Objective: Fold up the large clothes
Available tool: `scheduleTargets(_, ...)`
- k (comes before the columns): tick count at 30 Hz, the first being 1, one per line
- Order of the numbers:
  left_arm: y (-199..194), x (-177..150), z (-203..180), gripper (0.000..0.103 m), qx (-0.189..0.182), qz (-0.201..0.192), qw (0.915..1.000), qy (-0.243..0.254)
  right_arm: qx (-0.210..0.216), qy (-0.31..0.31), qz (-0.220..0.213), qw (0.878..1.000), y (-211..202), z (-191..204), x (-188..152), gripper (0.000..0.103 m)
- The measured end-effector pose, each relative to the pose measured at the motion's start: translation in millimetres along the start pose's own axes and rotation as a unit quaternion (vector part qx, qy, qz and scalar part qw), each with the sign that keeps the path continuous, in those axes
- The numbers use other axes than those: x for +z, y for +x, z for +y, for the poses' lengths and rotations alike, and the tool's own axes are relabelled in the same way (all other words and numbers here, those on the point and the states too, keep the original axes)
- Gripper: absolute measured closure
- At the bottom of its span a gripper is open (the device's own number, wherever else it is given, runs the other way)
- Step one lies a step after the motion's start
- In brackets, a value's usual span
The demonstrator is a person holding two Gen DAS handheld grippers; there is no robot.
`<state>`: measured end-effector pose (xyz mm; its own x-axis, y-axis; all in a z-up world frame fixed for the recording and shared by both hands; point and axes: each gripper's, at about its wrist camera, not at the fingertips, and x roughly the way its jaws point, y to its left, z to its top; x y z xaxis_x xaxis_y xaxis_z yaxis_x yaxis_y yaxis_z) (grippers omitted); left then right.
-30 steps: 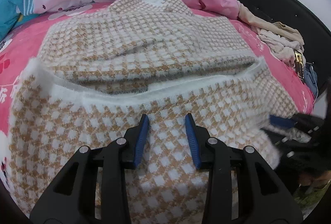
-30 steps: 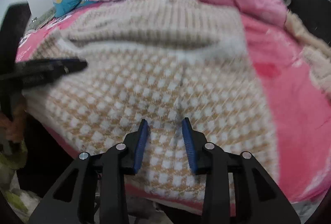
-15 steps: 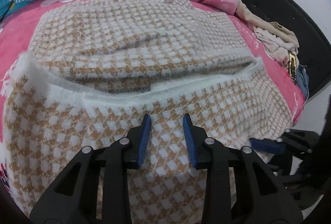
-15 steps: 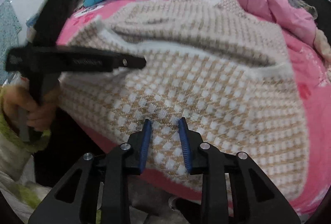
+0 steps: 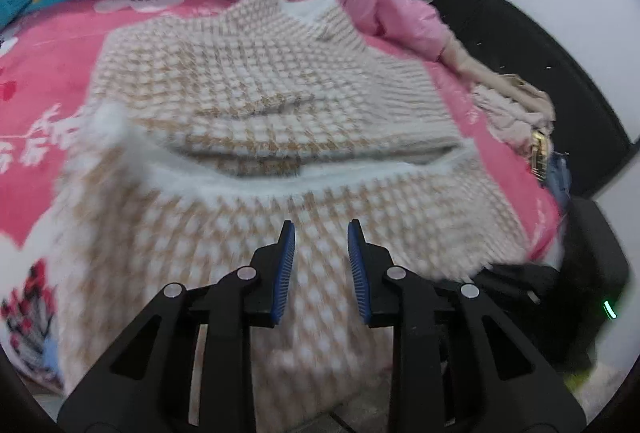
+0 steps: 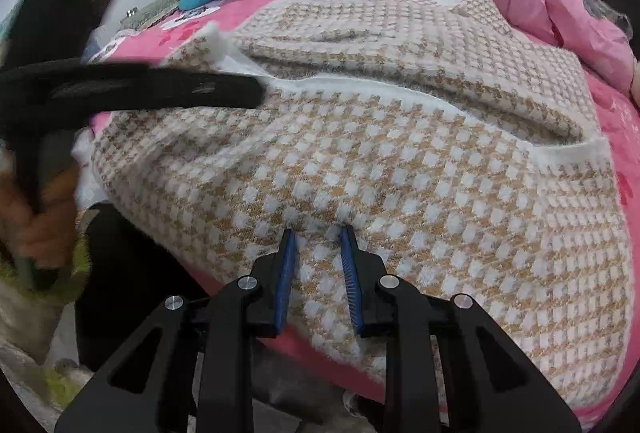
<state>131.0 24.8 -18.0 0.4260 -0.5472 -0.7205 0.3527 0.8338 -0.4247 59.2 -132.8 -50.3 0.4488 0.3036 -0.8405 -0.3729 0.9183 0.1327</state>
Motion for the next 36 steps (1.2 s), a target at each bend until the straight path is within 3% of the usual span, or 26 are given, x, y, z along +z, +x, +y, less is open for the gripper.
scheduleTargets(5,-11,-38,4,0.077,0.001,0.025,0.9995,-0.017,0.004,0.005,0.003,1.0,1,-3,3,0.08)
scheduleTargets(11,6,-57,4,0.075,0.062,0.019,0.9979,0.008,-0.002,0.011,0.013,1.0,-3,-3,15,0.08)
scheduleTargets(15,5,-54,2,0.075,0.076,0.013,0.9966,0.03,0.006,0.01,-0.03,0.999,-27,0,31,0.08)
scheduleTargets(19,-14,-54,-2,0.076,0.083,-0.022,0.9955,0.041,-0.015,-0.005,0.0,1.0,19,5,28,0.08)
scheduleTargets(23,-42,-56,-10,0.072,0.046,-0.059,0.9955,0.059,-0.005,0.008,-0.002,1.0,19,1,31,0.08)
scheduleTargets(28,-26,-64,13,0.072,0.128,-0.037,0.9902,0.043,-0.01,0.013,-0.045,0.999,-9,-3,42,0.08)
scheduleTargets(31,-28,-61,42,0.079,0.128,-0.058,0.9901,0.008,-0.021,0.018,-0.023,0.999,16,-11,39,0.08)
scheduleTargets(33,-31,-56,51,0.089,0.152,-0.072,0.9857,-0.003,-0.019,0.012,-0.021,1.0,29,-14,35,0.08)
scheduleTargets(36,-40,-41,59,0.088,0.173,-0.096,0.9802,-0.013,-0.012,0.024,-0.017,0.999,14,-14,45,0.08)
